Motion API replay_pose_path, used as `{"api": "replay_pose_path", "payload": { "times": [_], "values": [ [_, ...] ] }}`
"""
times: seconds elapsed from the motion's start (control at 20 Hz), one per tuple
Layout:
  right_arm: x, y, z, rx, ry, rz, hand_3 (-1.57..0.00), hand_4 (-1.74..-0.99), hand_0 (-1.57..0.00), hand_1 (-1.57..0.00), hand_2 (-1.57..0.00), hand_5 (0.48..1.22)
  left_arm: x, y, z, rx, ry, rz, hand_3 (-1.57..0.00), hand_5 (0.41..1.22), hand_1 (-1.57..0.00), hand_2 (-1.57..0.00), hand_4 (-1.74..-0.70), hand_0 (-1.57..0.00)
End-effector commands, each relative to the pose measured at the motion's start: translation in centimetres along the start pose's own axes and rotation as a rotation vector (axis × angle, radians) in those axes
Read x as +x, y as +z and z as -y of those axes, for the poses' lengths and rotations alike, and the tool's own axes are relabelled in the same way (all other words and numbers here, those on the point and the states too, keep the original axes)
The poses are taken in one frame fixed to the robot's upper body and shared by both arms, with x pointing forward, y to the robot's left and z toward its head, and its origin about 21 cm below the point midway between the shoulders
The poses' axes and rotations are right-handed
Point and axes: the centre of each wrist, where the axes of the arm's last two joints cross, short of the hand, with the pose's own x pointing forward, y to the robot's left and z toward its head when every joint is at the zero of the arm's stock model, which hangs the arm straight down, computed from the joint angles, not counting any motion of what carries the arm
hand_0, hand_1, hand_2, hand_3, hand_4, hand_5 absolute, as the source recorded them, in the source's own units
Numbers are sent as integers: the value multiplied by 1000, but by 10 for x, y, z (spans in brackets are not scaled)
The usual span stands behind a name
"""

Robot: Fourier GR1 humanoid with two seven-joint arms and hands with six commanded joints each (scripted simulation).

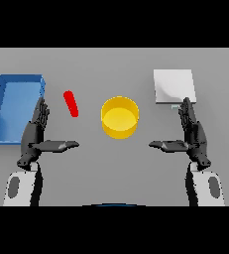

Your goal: Pick up the red beaker and tilt it to pour out 1 green nut into yellow bowl. Pick up the yellow bowl and place it on the metallic measuring scale.

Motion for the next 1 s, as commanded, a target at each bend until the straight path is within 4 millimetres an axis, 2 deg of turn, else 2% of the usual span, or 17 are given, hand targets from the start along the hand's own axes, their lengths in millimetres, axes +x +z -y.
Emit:
{"api": "replay_pose_path", "payload": {
  "times": [0.0, 0.25, 0.3, 0.4, 0.6, 0.75, 0.95],
  "values": [
    [0, 0, -1, 0, -1, 0, 1, -1245, 1, 1, 1, 681, 0, 0, 0, 1, 1, -1, 1, 652, 1, 1, -1204, 1],
    [1, -6, -10, 4, -6, -9, 1, -1245, 1, 1, 1, 681, 2, -6, 4, 2, 0, -8, 1, 652, 1, 1, -1204, 1],
    [5, 5, -8, 15, 132, 83, 1, -1245, 1, 1, 1, 681, 6, 0, 3, -28, -74, 15, 1, 652, 1, 1, -1204, 1],
    [6, 18, -11, 38, 270, 140, 1, -1239, 1, 1, 1, 679, 11, 12, 5, -63, -148, 30, 1, 650, 1, 1, -1212, 1],
    [11, 25, -15, 50, 316, 141, 1, -1241, 1, 1, 1, 680, 16, 16, 8, -79, -198, 16, 1, 661, 1, 1, -1226, 1],
    [14, 27, -16, 60, 296, 150, 1, -1254, 1, 1, 1, 682, 17, 12, 16, -108, -205, 9, 1, 679, 1, 1, -1254, 1],
    [13, 27, -12, 74, 250, 145, 1, -1286, 1, 1, 1, 676, 10, -11, 15, -135, -186, -31, 1, 724, 1, 1, -1356, 1]
  ]
}}
